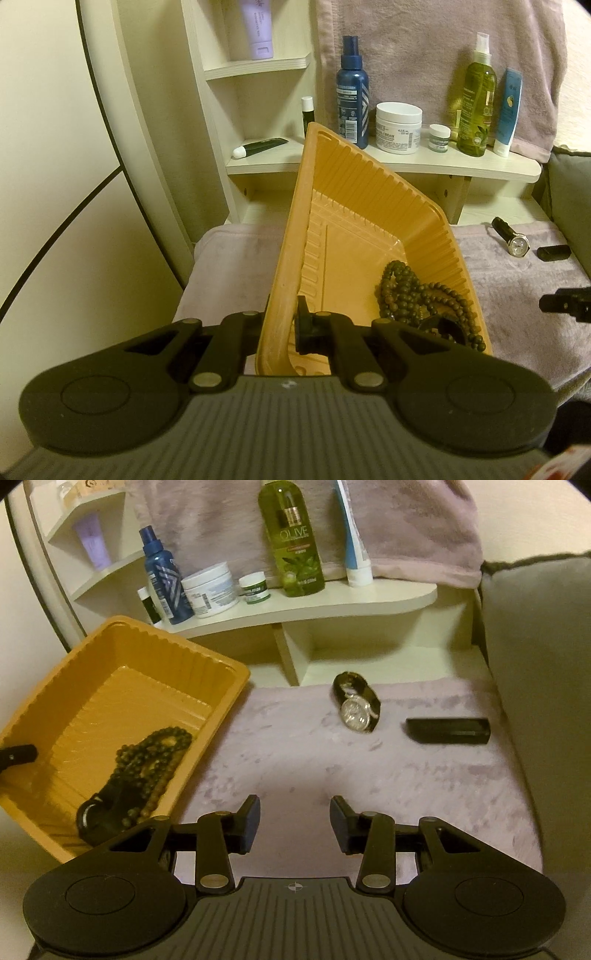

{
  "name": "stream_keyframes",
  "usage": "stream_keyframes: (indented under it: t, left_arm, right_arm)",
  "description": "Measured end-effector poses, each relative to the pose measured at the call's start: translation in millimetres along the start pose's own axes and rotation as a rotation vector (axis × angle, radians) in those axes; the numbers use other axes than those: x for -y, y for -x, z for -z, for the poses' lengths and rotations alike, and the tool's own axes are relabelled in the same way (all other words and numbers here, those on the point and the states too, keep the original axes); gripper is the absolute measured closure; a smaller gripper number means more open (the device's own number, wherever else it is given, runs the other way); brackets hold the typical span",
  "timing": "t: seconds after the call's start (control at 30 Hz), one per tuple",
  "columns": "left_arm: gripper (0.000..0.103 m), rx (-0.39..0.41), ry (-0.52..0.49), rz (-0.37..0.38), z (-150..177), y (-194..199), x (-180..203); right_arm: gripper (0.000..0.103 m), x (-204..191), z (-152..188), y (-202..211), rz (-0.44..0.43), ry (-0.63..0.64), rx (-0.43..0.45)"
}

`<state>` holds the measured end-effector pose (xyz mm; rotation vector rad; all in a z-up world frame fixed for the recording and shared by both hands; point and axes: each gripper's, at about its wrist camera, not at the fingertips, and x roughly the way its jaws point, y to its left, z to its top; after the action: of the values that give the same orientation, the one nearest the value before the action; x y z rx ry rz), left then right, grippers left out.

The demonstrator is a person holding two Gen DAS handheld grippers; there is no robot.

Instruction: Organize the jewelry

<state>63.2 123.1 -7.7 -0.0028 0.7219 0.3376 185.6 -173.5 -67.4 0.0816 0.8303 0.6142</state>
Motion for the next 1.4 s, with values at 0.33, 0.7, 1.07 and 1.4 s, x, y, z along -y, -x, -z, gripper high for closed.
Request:
stream_keyframes:
  t: [0.33,0.7,1.07,1.4]
  left_arm:
    - [0.097,-0.001,-0.004,-0.006,0,1,2]
    - [0.097,-0.013,-0.008,-0.008,-2,2,4]
    - [0.097,-0.014,-0.004,-0.008,-1,1,4]
    - [0.097,-0.016,0.005,-0.007,0,0,2]
  right_arm:
    - [0.061,16,-21,-20,0.085,0.1,0.036]
    - [0.061,21,-44,-58,0.135,0.314,0.079]
    - [0.061,10,-49,-95,0.161,0.499,-0.006]
    - [0.094,3,-46,-78,0.162,0.478,-0.022]
